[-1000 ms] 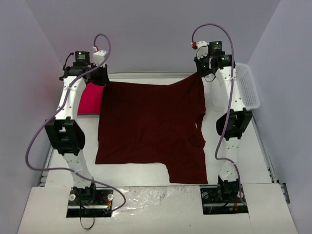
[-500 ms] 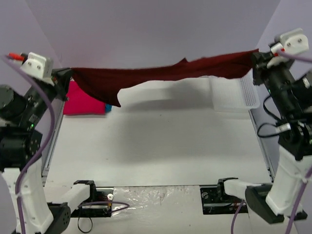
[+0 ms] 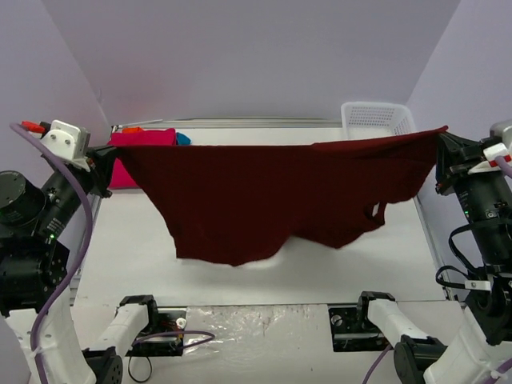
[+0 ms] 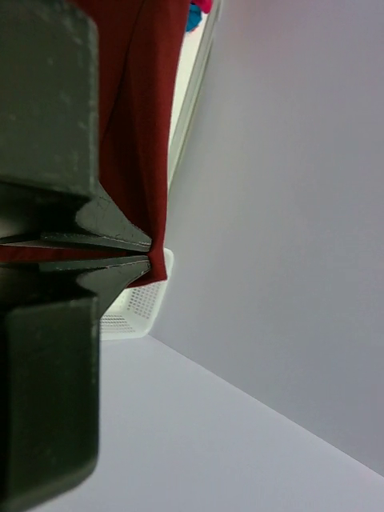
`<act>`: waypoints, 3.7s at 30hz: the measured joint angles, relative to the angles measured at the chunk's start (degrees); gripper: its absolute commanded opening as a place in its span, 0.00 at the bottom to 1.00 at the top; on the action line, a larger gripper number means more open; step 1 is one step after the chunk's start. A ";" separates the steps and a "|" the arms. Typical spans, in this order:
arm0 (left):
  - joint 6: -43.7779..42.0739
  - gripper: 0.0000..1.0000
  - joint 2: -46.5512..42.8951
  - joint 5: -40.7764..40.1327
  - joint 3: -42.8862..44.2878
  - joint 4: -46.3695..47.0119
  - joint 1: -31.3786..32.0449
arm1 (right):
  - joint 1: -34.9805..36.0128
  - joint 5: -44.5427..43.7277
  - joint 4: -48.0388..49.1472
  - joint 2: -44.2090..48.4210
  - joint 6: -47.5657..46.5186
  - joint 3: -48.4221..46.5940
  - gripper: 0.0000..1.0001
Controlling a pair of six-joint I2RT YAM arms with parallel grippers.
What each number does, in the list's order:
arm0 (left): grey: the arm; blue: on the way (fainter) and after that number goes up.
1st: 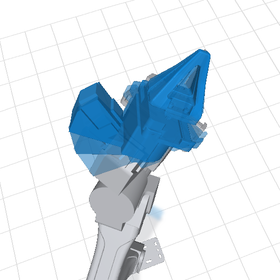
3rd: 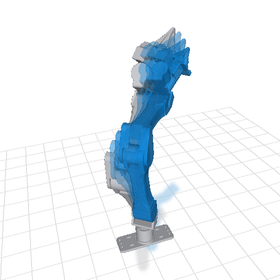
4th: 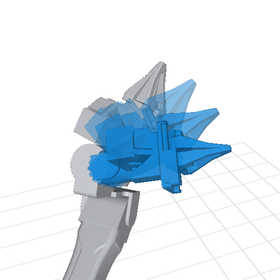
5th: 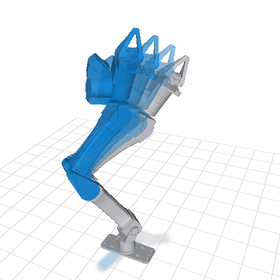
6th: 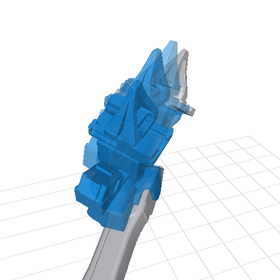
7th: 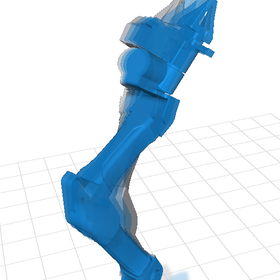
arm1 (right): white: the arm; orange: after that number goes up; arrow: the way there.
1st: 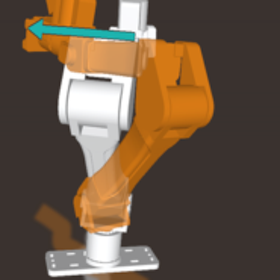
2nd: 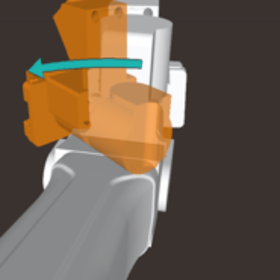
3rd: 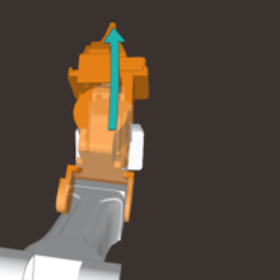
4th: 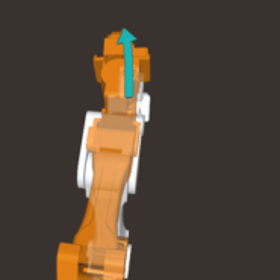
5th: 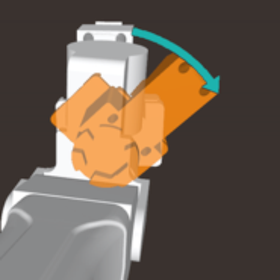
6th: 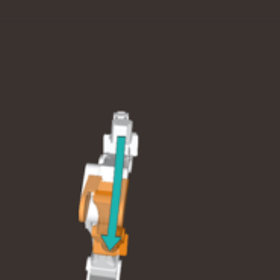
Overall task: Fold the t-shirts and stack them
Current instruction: Flatten out the tshirt
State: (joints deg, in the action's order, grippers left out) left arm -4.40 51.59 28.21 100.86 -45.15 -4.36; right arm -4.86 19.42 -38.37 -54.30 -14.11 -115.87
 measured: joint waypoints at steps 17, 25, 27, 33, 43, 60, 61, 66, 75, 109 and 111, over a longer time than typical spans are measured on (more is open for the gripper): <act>-1.38 0.02 20.79 0.37 -3.17 14.03 0.02 | -0.02 1.05 8.90 -31.10 -1.40 2.08 0.00; -6.32 0.94 55.49 -0.72 10.51 16.85 2.25 | 2.62 -3.61 12.59 -55.65 -2.62 -9.90 1.00; -7.78 0.94 66.73 -2.43 19.96 16.35 3.41 | 3.58 -6.88 13.94 -61.29 -3.56 -13.22 1.00; -11.78 0.94 83.45 -6.64 29.24 12.33 7.58 | 6.97 -11.63 14.51 -66.73 -4.90 -7.58 1.00; -13.16 0.94 49.88 -7.56 0.28 17.46 11.72 | 8.17 -8.61 13.99 -49.35 -5.97 19.43 0.56; -12.61 0.94 24.13 -9.03 -30.91 20.06 11.69 | 15.32 -1.92 15.04 -59.36 -5.25 12.37 0.00; -12.44 0.94 23.56 -9.29 -31.91 20.09 11.69 | 15.72 -1.84 14.88 -61.53 -5.03 10.91 0.00; -11.80 0.94 22.36 -10.08 -32.85 20.44 11.39 | 16.98 -2.05 14.12 -72.28 -3.89 2.43 0.00; -10.38 0.94 22.14 -8.52 -32.85 20.63 8.22 | 16.96 -4.20 13.40 -86.29 -2.82 -9.79 0.00; -8.35 0.94 24.92 -4.04 -32.87 21.53 7.30 | 10.40 -11.54 16.15 -92.50 -0.28 -12.92 0.00; -8.35 0.94 24.94 -4.04 -32.96 21.75 7.30 | 10.45 -11.50 16.35 -92.26 -0.52 -12.55 0.01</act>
State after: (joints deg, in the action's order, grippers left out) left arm -12.75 76.53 24.16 67.90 -23.40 2.94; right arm 5.58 7.92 -22.02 -146.56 -14.63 -128.42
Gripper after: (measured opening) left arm 0.942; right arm 0.001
